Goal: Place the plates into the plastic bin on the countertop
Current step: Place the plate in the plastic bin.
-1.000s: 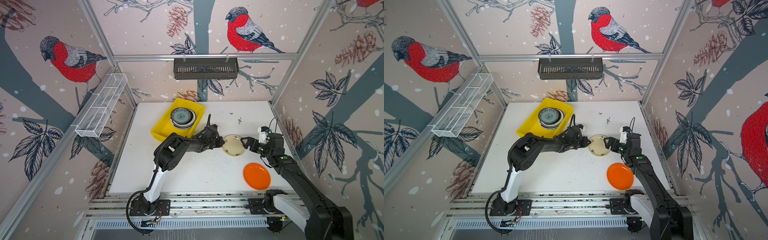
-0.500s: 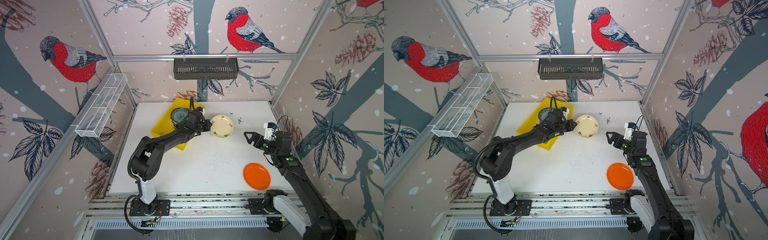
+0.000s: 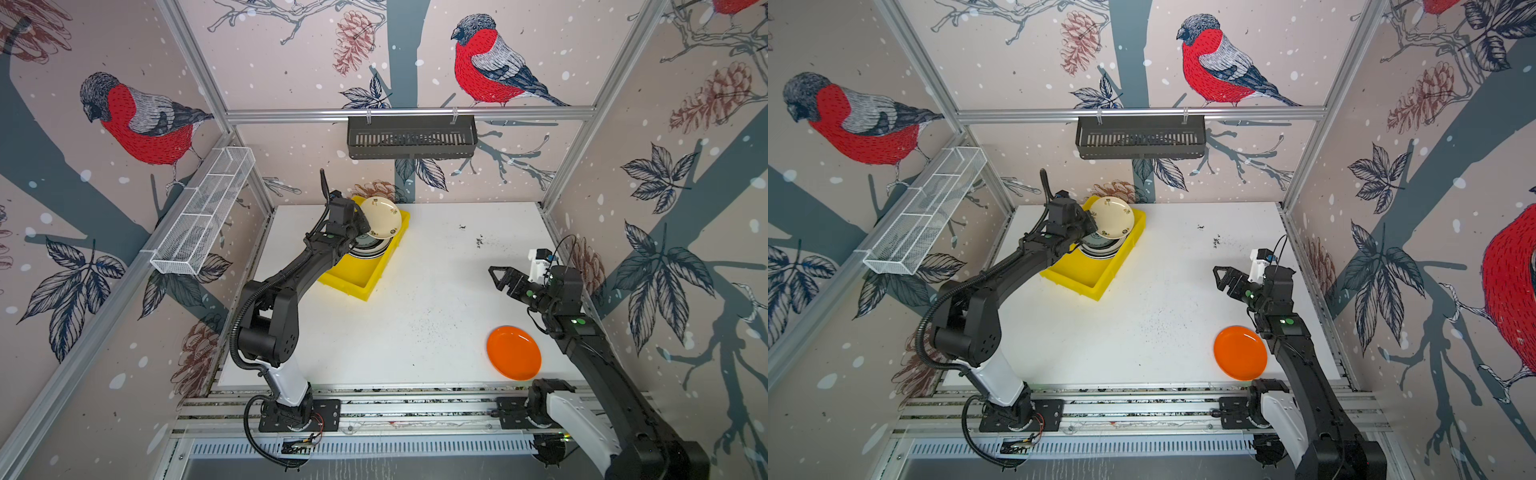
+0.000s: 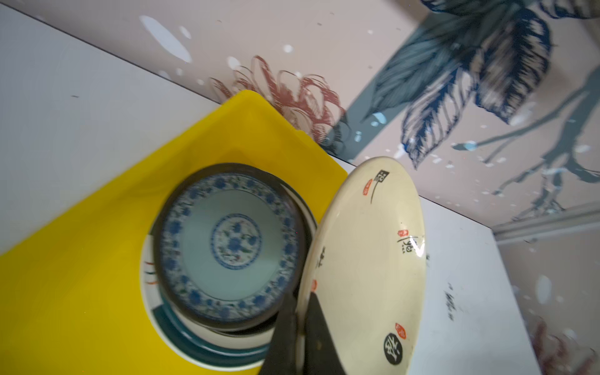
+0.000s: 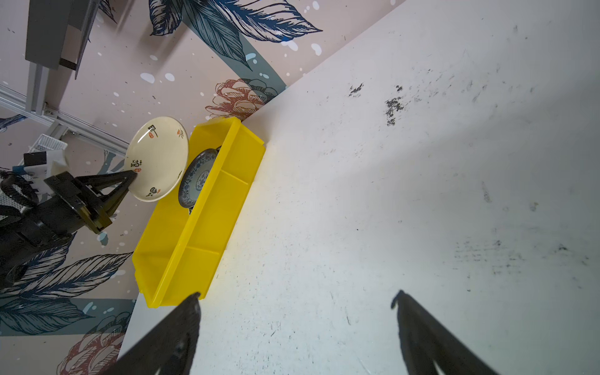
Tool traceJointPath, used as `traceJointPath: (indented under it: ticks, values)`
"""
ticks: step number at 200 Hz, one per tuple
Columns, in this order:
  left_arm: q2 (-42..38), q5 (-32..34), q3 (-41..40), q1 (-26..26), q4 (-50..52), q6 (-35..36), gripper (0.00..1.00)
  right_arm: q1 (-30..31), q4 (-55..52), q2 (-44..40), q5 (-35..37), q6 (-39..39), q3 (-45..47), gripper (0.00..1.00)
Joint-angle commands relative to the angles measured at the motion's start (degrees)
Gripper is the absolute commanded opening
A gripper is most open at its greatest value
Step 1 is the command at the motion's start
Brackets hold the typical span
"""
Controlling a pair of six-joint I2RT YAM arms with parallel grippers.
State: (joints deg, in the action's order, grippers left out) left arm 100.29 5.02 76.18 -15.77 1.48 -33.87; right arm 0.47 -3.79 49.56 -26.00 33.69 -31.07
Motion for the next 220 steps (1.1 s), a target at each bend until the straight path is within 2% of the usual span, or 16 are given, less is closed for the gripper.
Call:
traceJointPath:
  ticks: [1, 31, 72, 105, 114, 129, 158, 188, 220]
  values:
    - [1.24, 9.17, 0.34, 1.27, 2.58, 3.15, 0.0, -0.45, -3.76, -0.17, 1.53, -2.33, -0.96, 0.94]
    - [4.14, 11.99, 2.93, 3.3, 3.59, 5.9, 0.0, -1.34, -8.15, -0.91, 1.78, -3.09, -0.66, 0.94]
    - [11.77, 15.28, 11.61, 4.87, 10.82, 5.62, 0.0, -3.05, -16.32, 0.12, 9.0, -6.63, -2.77, 0.94]
    - [15.42, 14.06, 15.4, 4.88, 12.85, 6.98, 0.0, -3.41, -17.38, -0.22, 11.8, -5.92, -1.83, 0.94]
    - [15.8, 13.47, 15.49, 4.87, 12.6, 7.15, 0.1, -3.37, -17.55, 0.68, 12.11, -5.51, -1.98, 0.94]
    - [15.77, 11.81, 15.49, 4.95, 12.66, 7.48, 0.42, -3.37, -19.41, 2.74, 12.42, -5.3, -3.35, 0.96]
    - [12.54, 10.08, 13.81, 4.79, 13.71, 6.49, 0.79, -2.57, -23.29, 5.08, 15.29, -4.25, -5.42, 1.0]
    - [0.41, 8.31, 3.35, 3.46, 8.2, 7.37, 0.85, -1.53, -22.85, 7.42, 16.75, -3.29, -4.47, 1.0]
    - [-14.68, 1.63, -11.3, -0.95, -1.0, 5.93, 0.85, -1.84, -26.68, 12.47, 16.48, -3.12, -6.4, 1.0]
